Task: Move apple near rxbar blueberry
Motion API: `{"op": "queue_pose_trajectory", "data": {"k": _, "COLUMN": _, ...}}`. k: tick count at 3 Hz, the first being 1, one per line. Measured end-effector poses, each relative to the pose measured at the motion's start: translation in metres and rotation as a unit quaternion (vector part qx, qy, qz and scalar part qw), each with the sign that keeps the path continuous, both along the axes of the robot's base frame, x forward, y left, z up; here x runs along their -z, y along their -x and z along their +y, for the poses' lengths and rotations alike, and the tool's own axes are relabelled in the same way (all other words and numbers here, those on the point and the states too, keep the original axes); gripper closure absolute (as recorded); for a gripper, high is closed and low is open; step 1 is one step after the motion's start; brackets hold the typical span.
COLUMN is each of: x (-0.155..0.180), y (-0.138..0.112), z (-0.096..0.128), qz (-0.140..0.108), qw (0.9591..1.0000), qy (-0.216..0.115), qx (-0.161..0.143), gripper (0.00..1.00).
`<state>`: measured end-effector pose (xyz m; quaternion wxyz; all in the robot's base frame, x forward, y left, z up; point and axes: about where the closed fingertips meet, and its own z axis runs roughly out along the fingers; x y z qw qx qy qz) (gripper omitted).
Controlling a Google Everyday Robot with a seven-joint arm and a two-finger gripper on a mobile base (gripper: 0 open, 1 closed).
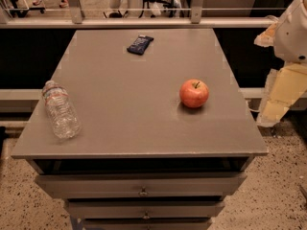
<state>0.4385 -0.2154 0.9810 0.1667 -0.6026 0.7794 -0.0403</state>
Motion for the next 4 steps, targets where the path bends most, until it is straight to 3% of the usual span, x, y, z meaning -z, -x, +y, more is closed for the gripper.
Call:
{"op": "queue_pose_trajectory", "data": {"k": 1, "x": 0.000, "y": 0.000, "z": 0.000, "qz": -0.001, "qw": 1.0000, "qy": 0.000, "qx": 0.000, "gripper": 0.00}}
{"op": "queue_pose_trajectory", "data": {"k": 2, "x": 0.020, "y": -0.021, "z": 0.006, "qz": -0.004, "qw": 0.9997, "qy": -0.026, "qx": -0.002, "gripper": 0.00}}
{"op": "queue_pose_trajectory", "data": {"k": 4, "x": 0.087, "y": -0.082, "z": 0.033, "qz": 0.002, "qw": 0.9926, "qy": -0.122, "qx": 0.004, "gripper": 0.00}}
